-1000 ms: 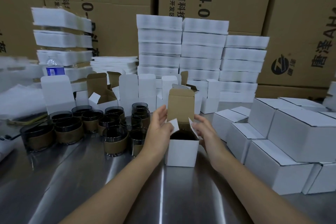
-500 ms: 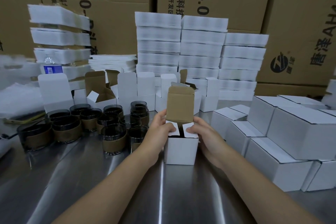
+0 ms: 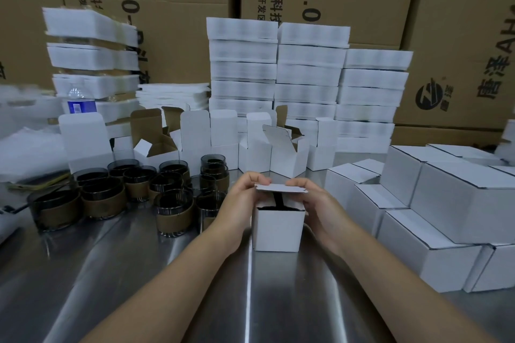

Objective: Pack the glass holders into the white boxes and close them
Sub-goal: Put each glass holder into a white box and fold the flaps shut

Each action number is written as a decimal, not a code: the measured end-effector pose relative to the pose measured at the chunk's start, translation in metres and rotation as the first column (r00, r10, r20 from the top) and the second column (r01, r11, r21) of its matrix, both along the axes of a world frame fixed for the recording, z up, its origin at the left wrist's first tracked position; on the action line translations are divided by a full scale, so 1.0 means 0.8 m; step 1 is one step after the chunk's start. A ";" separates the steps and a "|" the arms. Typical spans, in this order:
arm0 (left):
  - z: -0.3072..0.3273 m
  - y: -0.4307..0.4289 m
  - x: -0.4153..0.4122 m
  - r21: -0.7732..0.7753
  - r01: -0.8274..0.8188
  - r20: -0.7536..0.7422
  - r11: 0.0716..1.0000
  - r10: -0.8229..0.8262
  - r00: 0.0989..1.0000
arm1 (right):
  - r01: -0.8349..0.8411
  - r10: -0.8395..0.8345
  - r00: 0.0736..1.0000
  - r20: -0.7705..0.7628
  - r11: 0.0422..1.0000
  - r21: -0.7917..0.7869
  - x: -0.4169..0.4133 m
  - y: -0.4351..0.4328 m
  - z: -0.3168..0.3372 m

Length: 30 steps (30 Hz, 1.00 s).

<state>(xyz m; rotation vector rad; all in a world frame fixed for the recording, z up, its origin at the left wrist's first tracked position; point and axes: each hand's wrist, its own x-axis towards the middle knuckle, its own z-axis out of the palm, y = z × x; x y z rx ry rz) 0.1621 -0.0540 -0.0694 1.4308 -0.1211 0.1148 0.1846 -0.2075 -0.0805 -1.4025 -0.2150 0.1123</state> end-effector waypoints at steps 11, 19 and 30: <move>-0.004 0.001 0.000 0.025 0.013 0.009 1.000 -0.013 1.000 | 0.091 -0.073 0.994 0.080 0.964 -0.251 -0.003 -0.002 0.005; -0.006 0.008 0.010 0.111 0.042 0.110 0.993 -0.054 0.992 | 0.108 0.041 0.952 0.304 0.883 -0.457 -0.007 -0.015 0.022; -0.002 0.016 0.002 0.508 0.086 0.282 0.857 -0.260 0.923 | -0.017 0.246 0.918 0.311 0.808 -0.589 -0.014 -0.027 0.028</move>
